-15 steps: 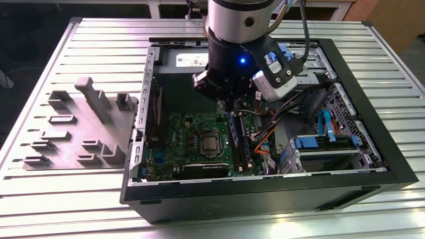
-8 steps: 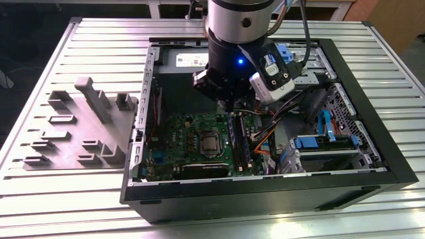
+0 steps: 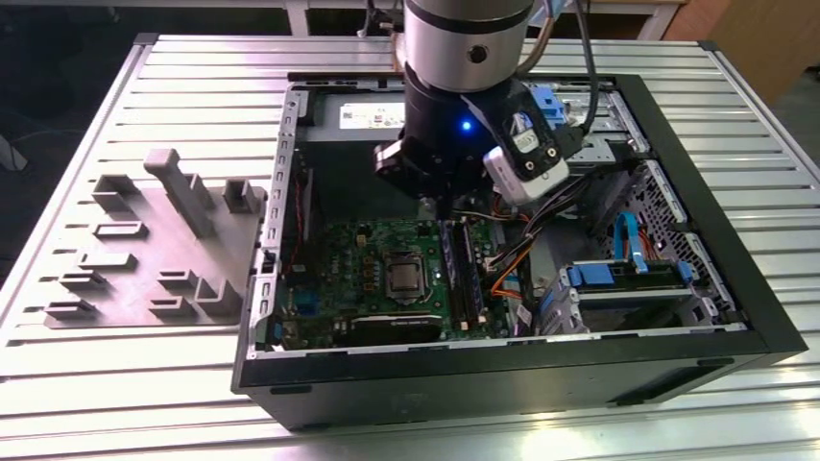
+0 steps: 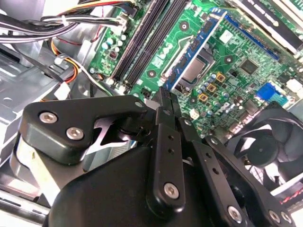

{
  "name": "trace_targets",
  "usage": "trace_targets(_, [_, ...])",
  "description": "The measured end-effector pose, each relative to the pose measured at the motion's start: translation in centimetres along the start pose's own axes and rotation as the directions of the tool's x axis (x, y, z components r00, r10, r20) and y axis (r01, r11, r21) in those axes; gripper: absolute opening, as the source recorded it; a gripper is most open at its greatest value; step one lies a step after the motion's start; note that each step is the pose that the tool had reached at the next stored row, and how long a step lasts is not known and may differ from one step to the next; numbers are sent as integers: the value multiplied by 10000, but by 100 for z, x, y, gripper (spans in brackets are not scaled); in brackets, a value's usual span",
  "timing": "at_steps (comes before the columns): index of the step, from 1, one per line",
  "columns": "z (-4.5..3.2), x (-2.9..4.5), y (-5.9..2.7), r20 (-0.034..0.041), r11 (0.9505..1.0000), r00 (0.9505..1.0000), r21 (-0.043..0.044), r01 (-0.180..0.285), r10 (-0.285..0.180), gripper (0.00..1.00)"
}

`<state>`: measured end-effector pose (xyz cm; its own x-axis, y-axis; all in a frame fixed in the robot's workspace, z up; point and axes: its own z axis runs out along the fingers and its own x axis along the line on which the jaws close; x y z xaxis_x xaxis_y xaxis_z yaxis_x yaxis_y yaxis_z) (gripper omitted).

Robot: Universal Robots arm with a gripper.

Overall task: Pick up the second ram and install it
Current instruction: 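Insert the second ram into the second slot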

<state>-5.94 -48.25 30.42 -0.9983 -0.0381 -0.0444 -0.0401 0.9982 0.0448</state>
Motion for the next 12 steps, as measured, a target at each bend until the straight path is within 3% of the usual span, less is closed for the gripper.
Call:
trace_targets(5, [32,-69,-4,-1,10000,10000,-1,16,-16,11])
trace_targets(12, [133,-90,-11,0,10000,10000,-2,16,-16,11])
